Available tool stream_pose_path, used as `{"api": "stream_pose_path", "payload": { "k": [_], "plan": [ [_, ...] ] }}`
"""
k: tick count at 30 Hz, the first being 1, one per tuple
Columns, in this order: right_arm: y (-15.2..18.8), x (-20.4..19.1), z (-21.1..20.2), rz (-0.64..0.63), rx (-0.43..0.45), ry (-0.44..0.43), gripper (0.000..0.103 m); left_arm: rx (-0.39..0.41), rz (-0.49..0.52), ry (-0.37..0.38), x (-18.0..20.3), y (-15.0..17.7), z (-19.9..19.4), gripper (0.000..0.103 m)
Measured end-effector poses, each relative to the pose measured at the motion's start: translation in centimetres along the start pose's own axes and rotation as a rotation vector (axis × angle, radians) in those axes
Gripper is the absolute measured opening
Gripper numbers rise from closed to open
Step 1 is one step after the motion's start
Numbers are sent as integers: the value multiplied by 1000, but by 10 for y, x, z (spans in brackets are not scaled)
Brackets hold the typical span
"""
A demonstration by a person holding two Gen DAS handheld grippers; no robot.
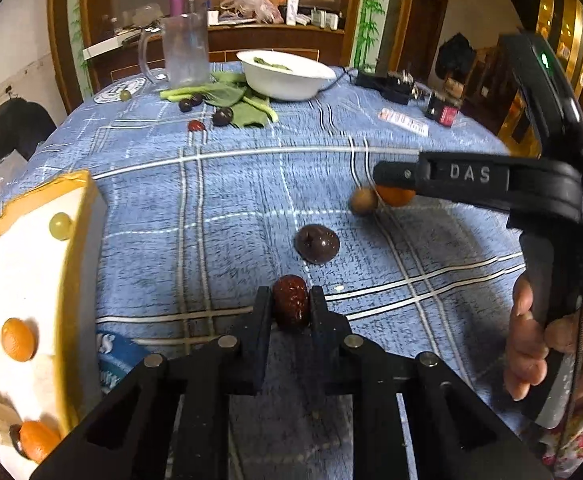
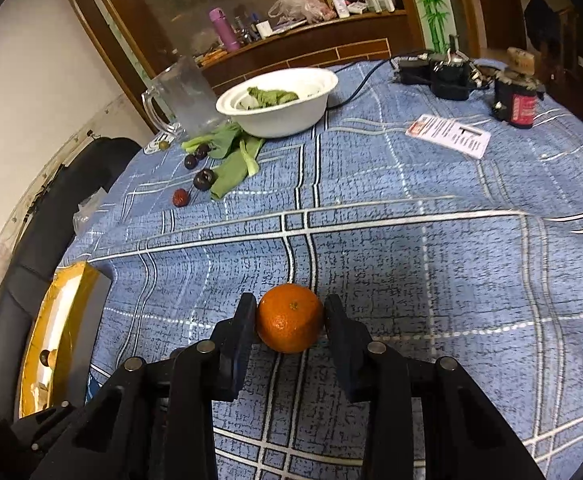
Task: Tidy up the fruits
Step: 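Grasp the red date with the left gripper while the right gripper grasps a tangerine, then carry the date and tangerine into the tray and open both grippers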
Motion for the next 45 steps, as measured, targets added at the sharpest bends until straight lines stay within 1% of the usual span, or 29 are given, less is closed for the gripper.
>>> {"api": "stream_pose_path", "payload": {
  "k": [5,8,12,14,16,19,22,25,29,33,38,39,40,41,42,43,45],
  "plan": [
    [-2,-18,-26,-7,22,-24,37,46,-63,19,-17,-6,-40,17],
    [-1,-43,-44,-39,32,-54,38,76,-89,-2,-35,-8,-65,18],
    [4,-88,-60,-88,31,-119,38,104,-137,-72,-75,-1,-98,18],
    [11,-118,-65,-129,23,-160,38,106,-167,-112,-97,8,-111,18],
    [23,-151,-68,-175,8,-203,38,96,-212,-148,-121,19,-121,18],
    [43,-191,-65,-240,-22,-241,38,76,-277,-194,-153,36,-130,18],
    [63,-221,-56,-290,-56,-256,38,59,-340,-222,-178,49,-135,18],
    [81,-237,-49,-313,-92,-268,38,63,-373,-244,-193,58,-140,18],
    [100,-250,-52,-361,-110,-266,38,67,-384,-262,-202,62,-140,18],
    [119,-256,-57,-418,-111,-251,39,48,-383,-279,-210,60,-130,18],
    [136,-258,-55,-440,-123,-249,39,45,-379,-299,-217,51,-124,18],
    [138,-260,-55,-446,-122,-250,39,46,-377,-301,-217,49,-124,22],
    [139,-261,-56,-454,-118,-247,39,50,-377,-297,-217,47,-124,34],
    [141,-263,-56,-461,-117,-247,39,57,-380,-294,-216,45,-126,42],
    [143,-264,-56,-473,-119,-254,39,76,-382,-297,-215,42,-130,58],
    [145,-266,-58,-485,-121,-262,39,92,-380,-301,-215,40,-133,64],
    [149,-270,-64,-514,-115,-266,39,115,-372,-304,-212,36,-140,67]
  ]
}}
Point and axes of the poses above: each gripper's, at about its wrist camera, not at the fingertips, and z roughly the way its jaws point, x to its right, y to its underside, the point moved 3 cm from there along z, roughly the way its jaws point, and after that the axes turned 13 degrees about x, right-handed, at the moved point
